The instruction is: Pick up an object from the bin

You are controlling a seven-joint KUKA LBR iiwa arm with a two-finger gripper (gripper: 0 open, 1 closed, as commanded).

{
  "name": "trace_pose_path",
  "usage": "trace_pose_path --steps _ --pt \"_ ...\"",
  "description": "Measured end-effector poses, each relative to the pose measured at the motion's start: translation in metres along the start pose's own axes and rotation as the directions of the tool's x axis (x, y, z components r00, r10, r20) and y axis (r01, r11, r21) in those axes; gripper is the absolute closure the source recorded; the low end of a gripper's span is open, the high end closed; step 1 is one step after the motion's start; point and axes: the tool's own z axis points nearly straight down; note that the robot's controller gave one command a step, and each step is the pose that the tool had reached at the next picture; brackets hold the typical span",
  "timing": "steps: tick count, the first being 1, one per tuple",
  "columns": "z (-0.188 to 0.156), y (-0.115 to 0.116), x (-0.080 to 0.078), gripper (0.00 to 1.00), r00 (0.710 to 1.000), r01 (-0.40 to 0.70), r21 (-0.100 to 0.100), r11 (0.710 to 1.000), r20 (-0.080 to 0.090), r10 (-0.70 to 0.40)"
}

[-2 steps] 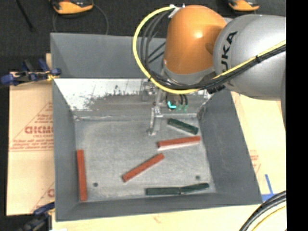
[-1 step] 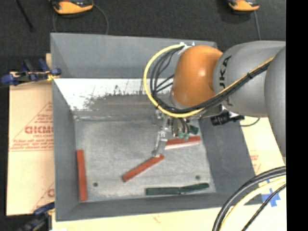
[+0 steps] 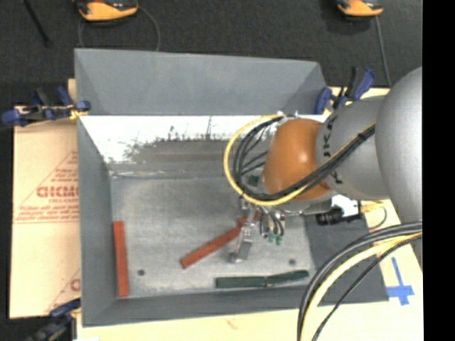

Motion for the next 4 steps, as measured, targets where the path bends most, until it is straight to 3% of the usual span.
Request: trace_pose_path --steps 1,2,3,4 --pt "-0.003 0.002 -0.002 1.00 1.000 0.002 -0.002 1.000 0.005 -0.002" --pt "-0.003 0.002 -0.002 0.00 1.000 0.001 -0.003 1.000 0.005 -0.001" --pt "-0.003 0.034 0.037 0.00 0.997 0.081 -0.001 0.997 0.002 -0.081" --pt "-0.004 0.033 0.036 1.00 0.997 0.075 -0.002 0.997 0.005 -0.075"
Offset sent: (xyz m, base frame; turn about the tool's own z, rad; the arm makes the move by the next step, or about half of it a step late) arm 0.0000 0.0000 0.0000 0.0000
